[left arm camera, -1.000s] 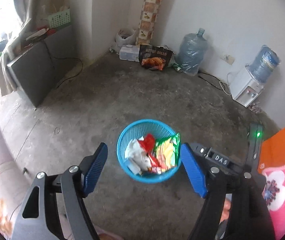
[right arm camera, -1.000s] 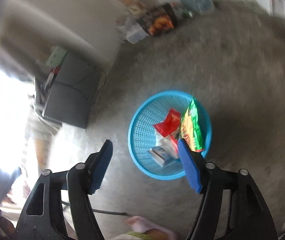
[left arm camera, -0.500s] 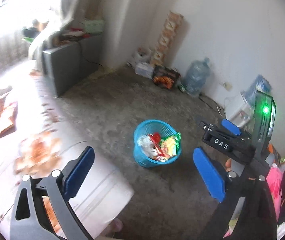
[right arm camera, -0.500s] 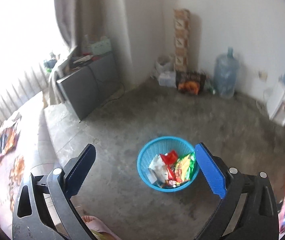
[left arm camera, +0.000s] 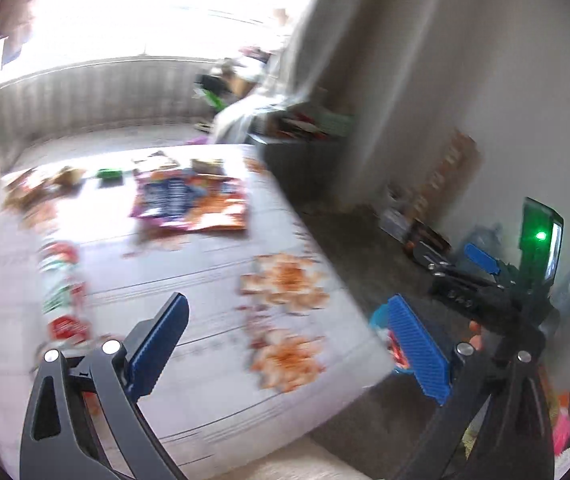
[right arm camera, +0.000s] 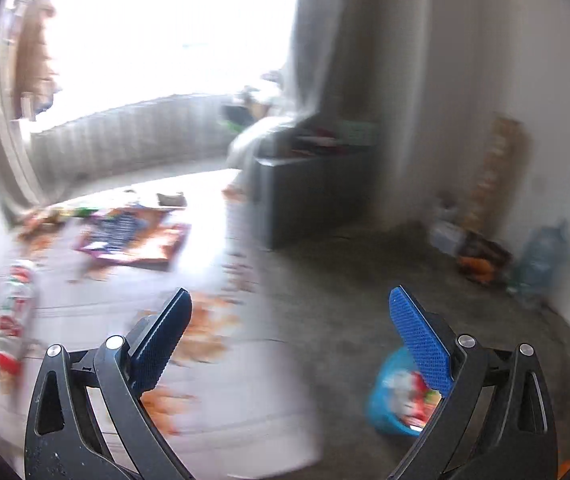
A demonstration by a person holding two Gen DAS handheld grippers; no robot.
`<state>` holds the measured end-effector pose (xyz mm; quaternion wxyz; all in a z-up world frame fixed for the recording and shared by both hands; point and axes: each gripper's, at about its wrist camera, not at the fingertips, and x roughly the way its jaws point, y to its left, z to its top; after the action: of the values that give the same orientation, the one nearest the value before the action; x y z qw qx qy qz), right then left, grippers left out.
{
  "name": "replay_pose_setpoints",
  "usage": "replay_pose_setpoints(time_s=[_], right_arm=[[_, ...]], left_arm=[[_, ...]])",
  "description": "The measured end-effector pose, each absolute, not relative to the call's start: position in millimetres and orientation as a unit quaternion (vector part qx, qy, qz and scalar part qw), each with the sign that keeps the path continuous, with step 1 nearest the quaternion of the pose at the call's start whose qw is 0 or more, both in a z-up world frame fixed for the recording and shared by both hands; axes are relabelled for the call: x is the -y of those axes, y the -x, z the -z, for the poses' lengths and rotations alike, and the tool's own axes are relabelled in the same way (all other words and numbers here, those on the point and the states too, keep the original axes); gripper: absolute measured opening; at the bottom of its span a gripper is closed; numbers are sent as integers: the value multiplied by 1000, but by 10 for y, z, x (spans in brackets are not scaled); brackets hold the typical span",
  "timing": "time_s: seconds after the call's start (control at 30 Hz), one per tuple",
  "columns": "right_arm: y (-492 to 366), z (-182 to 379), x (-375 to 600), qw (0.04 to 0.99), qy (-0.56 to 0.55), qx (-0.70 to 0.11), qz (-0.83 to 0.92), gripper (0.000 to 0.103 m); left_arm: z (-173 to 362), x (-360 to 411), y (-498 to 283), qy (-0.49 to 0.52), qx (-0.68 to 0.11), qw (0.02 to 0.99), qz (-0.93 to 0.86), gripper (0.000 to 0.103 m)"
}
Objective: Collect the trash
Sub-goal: 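Swing both tools back toward the table, then grasp the white AD milk bottle with the right tool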
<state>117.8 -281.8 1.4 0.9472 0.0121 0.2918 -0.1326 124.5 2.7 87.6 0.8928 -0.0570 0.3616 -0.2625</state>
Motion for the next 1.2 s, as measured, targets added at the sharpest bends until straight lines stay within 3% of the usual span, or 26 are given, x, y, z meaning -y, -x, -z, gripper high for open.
replay_pose_setpoints(time_s=[0.27,0.67,0.83,1.0,1.2], right_arm=[[-1459,1,2349,952,-76,-298,-18,95],[-1918,164,2080,916,-125,-373,-82,95],[-2196,259,1998,901,-140,-397,-101,87],[-2455,390,1806,877,-163,-430,-141,69],[-2717,592,1211,809,-199,-490,-258,67]], left_arm=[[-654,-807,-1209,122,-356,909,178,97],[-325,-1231,-1533,96,-356,924,100,97],[-173,-1360,-1734,103,-369,920,82,97],[-89,-1465,-1848,114,-378,916,77,97],[-61,-1681,-1909,127,-378,915,63,97]])
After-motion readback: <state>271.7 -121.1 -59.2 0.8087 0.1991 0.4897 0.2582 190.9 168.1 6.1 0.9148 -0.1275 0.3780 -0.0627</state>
